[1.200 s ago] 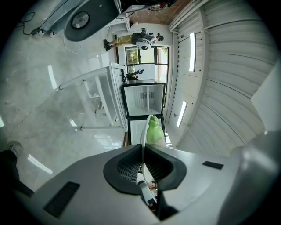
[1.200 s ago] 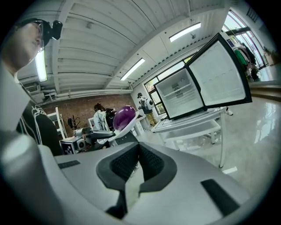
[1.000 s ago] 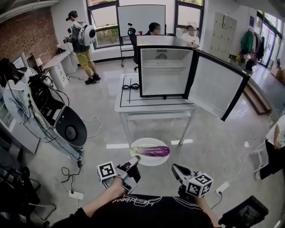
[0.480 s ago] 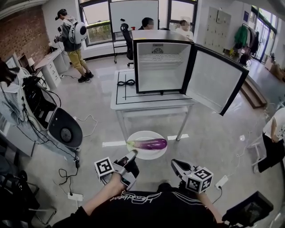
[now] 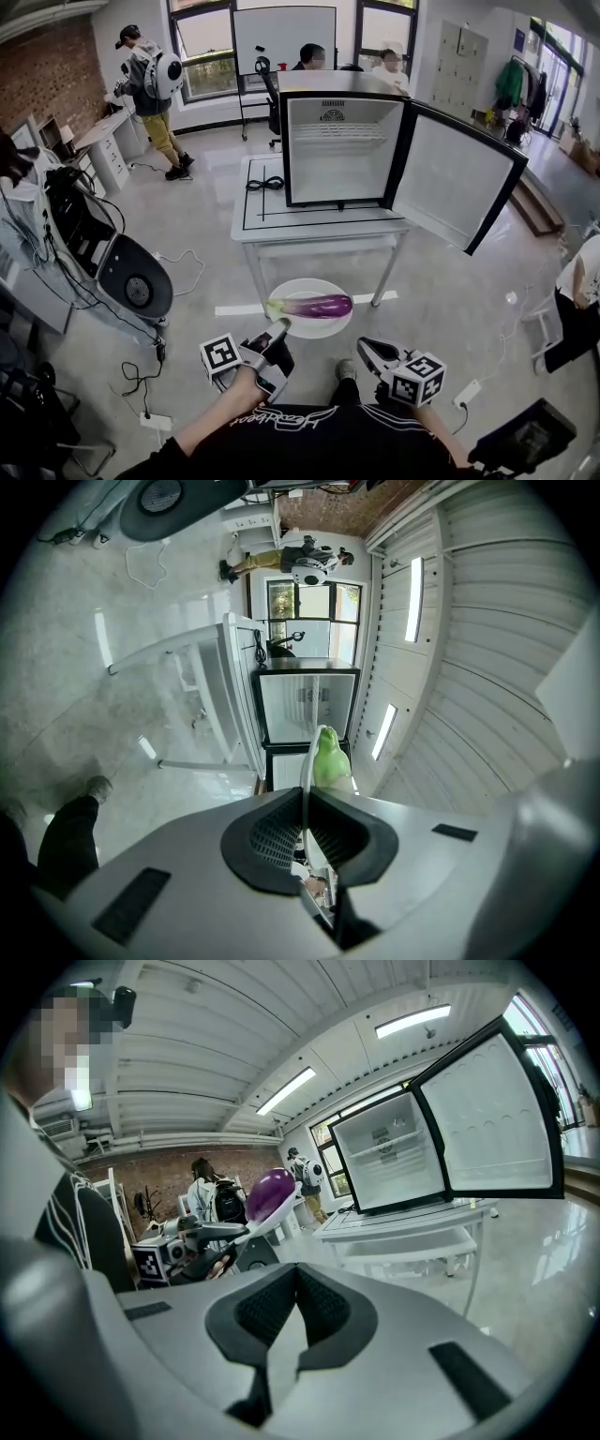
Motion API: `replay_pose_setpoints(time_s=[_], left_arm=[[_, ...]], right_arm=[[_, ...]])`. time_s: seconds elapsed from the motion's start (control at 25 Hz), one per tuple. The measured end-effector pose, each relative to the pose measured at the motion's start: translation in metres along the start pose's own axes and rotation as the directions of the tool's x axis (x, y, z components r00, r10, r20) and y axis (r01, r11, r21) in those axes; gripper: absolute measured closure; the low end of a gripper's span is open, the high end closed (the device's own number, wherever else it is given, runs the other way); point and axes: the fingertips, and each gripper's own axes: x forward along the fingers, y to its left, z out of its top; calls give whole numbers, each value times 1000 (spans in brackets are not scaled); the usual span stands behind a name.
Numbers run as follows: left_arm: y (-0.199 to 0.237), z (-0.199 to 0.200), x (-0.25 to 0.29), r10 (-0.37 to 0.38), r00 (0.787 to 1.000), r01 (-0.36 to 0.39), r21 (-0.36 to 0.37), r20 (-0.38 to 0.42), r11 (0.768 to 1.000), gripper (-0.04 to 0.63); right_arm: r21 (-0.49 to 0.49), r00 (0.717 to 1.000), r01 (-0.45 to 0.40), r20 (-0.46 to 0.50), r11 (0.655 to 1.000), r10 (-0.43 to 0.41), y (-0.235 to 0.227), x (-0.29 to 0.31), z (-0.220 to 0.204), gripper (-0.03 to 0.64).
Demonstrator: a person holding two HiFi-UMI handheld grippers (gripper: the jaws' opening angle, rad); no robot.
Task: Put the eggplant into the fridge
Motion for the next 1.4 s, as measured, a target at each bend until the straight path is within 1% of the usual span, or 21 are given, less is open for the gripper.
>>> replay_pose_setpoints(time_s=[0.24, 0.48, 0.76, 1.08, 1.24, 1.4], left_arm=[[8, 10, 29, 24, 1000, -24, 1, 11, 1000, 571], [17, 30, 72, 50, 998, -50, -7, 41, 999, 571], [25, 58, 135, 77, 994, -76, -20, 75, 997, 571], [24, 88, 228, 94, 991, -91, -34, 91, 995, 571], [22, 106, 271, 94, 990, -91, -29, 101, 995, 571], [14, 120, 303, 83, 990, -82, -19, 118, 996, 571]], right_arm=[[8, 1000, -15, -1, 1000, 15, -33, 16, 10, 611], [27, 999, -31, -15, 999, 32, -82, 39, 27, 611], [35, 997, -72, -33, 997, 73, -141, 76, 59, 611], [31, 994, -92, -57, 995, 94, -218, 106, 107, 611], [27, 994, -96, -57, 995, 97, -258, 122, 133, 611], [9, 992, -117, -53, 993, 117, -283, 138, 157, 611]])
